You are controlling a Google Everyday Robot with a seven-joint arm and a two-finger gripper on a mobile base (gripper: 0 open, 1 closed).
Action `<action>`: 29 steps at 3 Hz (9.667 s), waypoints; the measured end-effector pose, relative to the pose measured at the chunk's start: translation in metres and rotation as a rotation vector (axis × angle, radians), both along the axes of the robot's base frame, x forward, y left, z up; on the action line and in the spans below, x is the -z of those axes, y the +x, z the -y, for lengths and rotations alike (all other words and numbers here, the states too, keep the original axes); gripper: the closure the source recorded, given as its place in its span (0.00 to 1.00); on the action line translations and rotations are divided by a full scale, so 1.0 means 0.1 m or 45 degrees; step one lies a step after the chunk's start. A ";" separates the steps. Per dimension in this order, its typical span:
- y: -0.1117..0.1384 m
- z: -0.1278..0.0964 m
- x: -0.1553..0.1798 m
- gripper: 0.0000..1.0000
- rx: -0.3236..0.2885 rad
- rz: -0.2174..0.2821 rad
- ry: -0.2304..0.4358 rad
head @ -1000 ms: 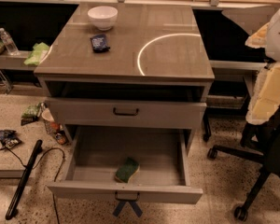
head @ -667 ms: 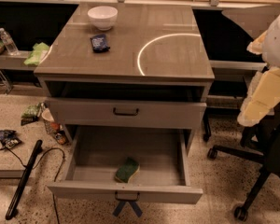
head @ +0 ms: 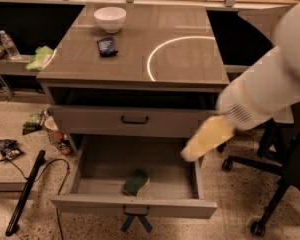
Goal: Pick sponge from middle drawer and place on counter
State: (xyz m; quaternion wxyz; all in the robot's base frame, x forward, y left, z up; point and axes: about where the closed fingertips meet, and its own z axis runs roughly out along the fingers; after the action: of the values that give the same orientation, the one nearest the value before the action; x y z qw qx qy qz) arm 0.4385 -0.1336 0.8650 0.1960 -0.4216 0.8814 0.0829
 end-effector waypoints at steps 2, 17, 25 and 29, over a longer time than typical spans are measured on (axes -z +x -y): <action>0.23 -0.46 0.64 0.00 0.309 -0.087 0.220; 1.34 -2.01 5.12 0.64 1.473 -0.625 0.124; 1.25 -0.51 0.52 1.00 0.963 0.195 0.465; 2.66 -0.68 -1.13 1.00 0.767 0.764 0.481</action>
Offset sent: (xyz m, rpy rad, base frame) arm 0.0087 0.0380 -0.0569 0.1057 0.0747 -0.1163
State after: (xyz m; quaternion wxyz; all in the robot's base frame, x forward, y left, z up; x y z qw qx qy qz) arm 0.7042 -0.0654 0.9785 0.5312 -0.1090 0.8384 0.0555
